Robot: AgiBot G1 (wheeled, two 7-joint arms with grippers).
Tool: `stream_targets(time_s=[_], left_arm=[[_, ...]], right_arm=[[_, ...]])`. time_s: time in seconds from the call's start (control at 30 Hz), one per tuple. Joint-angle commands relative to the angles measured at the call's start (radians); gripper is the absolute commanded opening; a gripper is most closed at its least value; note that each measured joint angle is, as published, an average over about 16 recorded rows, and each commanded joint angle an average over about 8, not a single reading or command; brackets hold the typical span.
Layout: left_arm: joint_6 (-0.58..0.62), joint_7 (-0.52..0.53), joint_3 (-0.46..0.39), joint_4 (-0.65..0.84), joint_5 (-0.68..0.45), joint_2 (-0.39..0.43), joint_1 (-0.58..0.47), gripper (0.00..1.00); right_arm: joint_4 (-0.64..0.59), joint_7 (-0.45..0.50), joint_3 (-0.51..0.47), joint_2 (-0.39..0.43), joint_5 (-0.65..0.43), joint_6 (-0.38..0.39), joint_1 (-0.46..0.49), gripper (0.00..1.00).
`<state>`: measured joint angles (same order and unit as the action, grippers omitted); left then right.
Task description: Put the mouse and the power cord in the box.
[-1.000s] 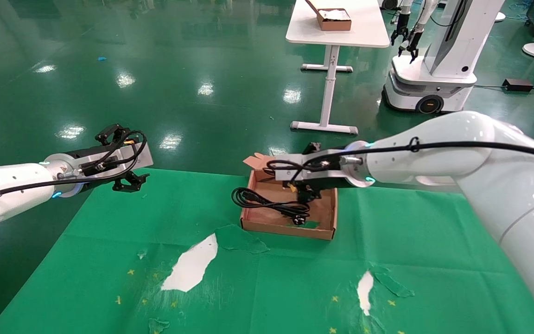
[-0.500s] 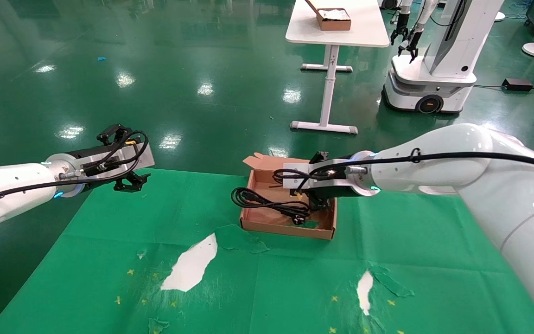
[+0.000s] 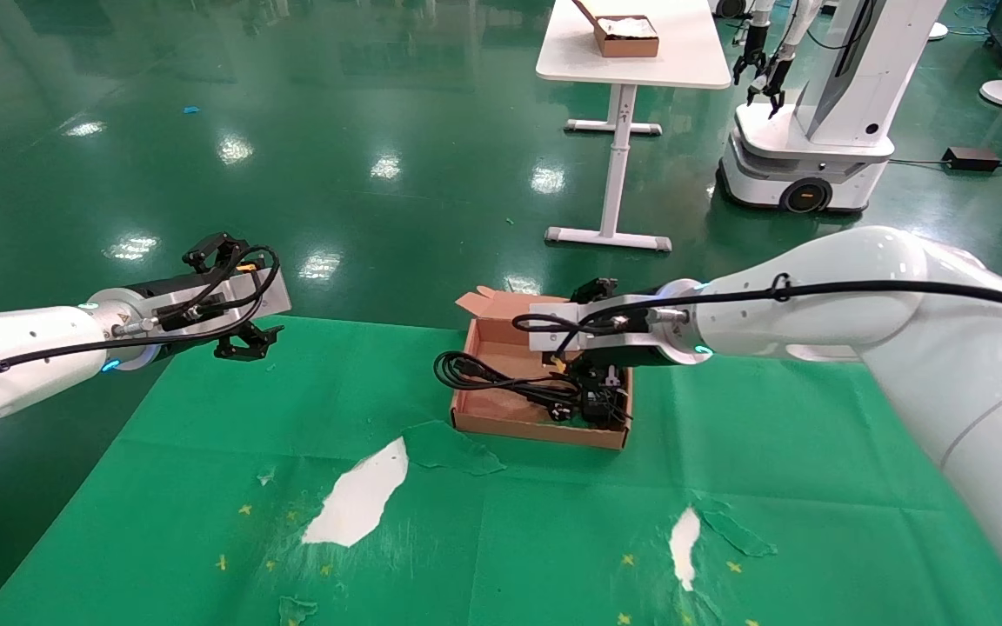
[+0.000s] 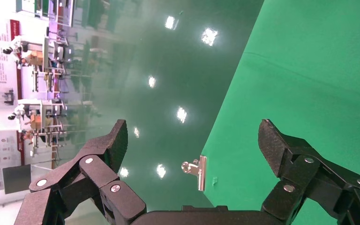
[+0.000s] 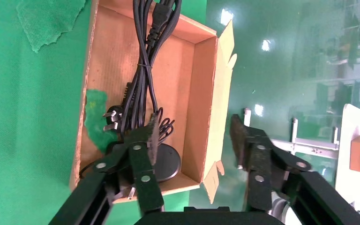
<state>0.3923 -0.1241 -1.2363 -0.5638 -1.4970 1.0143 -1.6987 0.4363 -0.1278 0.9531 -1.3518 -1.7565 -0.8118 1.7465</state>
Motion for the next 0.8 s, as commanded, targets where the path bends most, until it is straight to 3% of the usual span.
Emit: stream_targets(time_s=[0.03,0.8], left_arm=[[0.000,0.000,0.000,0.000,0.000,0.000,0.000,1.00],[0.000,0.000,0.000,0.000,0.000,0.000,0.000,1.00]], right_arm=[[0.002,0.000,-0.002,0.001,0.000,-0.001,0.000,1.00],[0.321,0.119,-0.255,0.280,0.387,-0.259,-0.254,1.00]])
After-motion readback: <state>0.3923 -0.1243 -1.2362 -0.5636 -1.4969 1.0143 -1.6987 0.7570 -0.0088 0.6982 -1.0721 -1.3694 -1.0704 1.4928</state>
